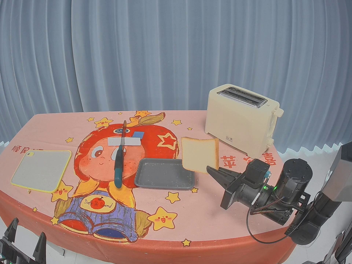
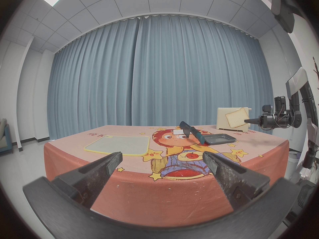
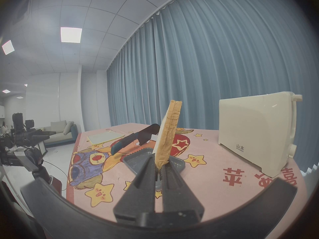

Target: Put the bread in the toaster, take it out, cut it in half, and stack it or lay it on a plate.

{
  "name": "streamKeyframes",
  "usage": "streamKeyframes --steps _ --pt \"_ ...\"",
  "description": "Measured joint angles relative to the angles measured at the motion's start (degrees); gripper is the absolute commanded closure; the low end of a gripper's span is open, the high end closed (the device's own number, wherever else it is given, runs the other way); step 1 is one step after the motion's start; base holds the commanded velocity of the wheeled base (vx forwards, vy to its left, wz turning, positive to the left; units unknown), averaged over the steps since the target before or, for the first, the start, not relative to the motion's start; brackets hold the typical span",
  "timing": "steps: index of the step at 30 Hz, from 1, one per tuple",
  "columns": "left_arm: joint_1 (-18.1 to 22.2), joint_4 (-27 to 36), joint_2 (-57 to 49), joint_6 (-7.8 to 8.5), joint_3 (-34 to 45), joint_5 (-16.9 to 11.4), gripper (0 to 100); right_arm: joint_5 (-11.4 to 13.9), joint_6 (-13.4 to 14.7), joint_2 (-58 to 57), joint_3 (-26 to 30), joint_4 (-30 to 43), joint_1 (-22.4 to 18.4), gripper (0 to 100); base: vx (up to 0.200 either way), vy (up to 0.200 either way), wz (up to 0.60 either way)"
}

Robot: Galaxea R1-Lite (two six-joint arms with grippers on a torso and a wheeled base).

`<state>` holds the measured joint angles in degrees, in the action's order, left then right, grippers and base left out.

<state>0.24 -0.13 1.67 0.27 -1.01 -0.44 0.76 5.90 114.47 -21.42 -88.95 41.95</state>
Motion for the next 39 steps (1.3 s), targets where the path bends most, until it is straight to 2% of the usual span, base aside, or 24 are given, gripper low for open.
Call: streamKeyframes --steps 9,14,18,21,29,35,39 --pt "0.0 0.0 0.0 -0.02 0.0 0.0 0 -0.3 0.2 -1.2 0.0 0.0 -0.5 100 0.0 0.0 0.0" --pt "0.0 0.0 0.0 -0.02 0.0 0.0 0 0.5 0.3 -4.6 0.0 0.0 -3.0 100 0.0 0.0 0.0" --pt "0.0 0.0 0.0 0.0 0.0 0.0 0 3.7 -0.4 -7.3 -0.4 1.3 -5.7 100 0.0 0.0 0.0" --pt "0.0 0.0 0.0 -0.02 0.0 0.0 0 5.6 -1.6 -9.0 -1.5 5.2 -7.2 100 0.0 0.0 0.0" --pt "0.0 0.0 0.0 0.0 0.0 0.0 0 7.9 -2.5 -11.3 -8.2 11.4 -12.3 100 0.0 0.0 0.0" --pt "0.0 0.0 0.0 -0.02 0.0 0.0 0 13.9 -3.9 -12.7 -13.8 18.8 -19.4 100 0.0 0.0 0.0" --pt "0.0 0.0 0.0 0.0 0.0 0.0 0 16.5 -5.4 -13.3 -16.8 20.4 -22.5 100 0.0 0.0 0.0"
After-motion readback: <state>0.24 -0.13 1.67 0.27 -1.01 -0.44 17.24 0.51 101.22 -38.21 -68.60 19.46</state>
